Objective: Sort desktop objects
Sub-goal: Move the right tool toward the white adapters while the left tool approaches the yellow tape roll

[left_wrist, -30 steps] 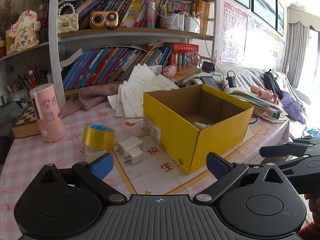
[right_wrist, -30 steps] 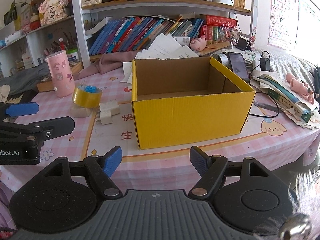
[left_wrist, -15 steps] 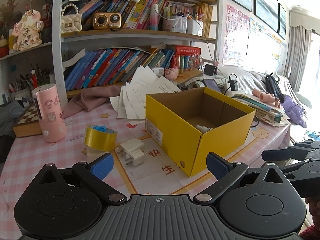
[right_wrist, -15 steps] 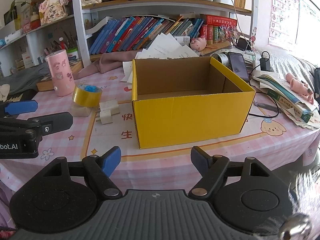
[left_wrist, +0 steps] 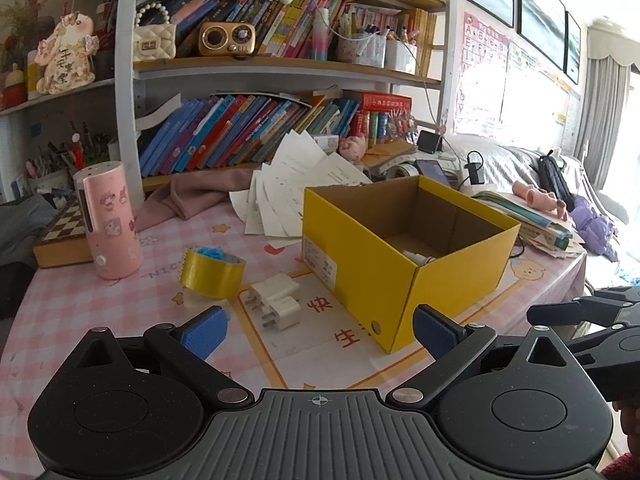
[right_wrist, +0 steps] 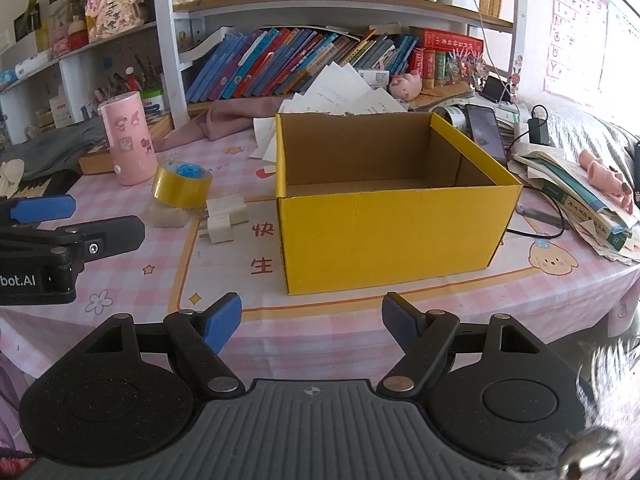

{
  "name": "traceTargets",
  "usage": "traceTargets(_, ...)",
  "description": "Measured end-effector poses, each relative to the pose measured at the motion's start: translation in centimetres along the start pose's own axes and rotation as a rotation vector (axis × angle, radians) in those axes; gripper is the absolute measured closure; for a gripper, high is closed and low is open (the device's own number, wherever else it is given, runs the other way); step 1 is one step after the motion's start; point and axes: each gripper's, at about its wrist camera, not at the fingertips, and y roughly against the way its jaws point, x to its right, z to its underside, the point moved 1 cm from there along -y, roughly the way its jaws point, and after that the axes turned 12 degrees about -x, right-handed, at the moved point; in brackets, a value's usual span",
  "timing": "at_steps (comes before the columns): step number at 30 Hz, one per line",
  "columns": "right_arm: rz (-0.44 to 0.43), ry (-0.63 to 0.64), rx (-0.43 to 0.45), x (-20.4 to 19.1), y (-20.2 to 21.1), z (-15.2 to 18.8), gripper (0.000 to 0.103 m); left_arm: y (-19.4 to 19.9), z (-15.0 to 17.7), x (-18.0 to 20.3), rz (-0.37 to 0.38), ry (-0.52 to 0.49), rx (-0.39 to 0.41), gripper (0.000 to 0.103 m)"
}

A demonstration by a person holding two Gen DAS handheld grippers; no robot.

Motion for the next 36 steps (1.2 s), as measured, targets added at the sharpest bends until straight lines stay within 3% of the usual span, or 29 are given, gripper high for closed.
traceTargets(5,-0.021,0.044,-0.004,-1.4,-0.3,-0.4,0.027,0.7,0.4,-1.3,-0.026,0.03,0.007,0.002)
traceTargets(18,-0.154,0.212,-0.008,-7.7,-1.8,-2.1,0.026,3.8,2.6,-6.9,-0.194,0.186,0.018,0.002)
traceTargets(23,-0.167,0.257,-0.031,-9.4,-2.8,-3.0,0.027,3.5,2.7,-8.1,-0.207,0.219,0.001,0.002)
traceTargets(28,-0.173,0.26,-0.051,-9.6,-4.5,-4.3,0.027,2.2,1.5,-8.4,-0.215,0.185,0.009,0.002)
traceTargets(36,-0.187,0.301,-0.098,-10.2,-8.5,-6.6,0.028,-2.0,-3.2,-9.6,-0.214,0.129,0.008,0.002)
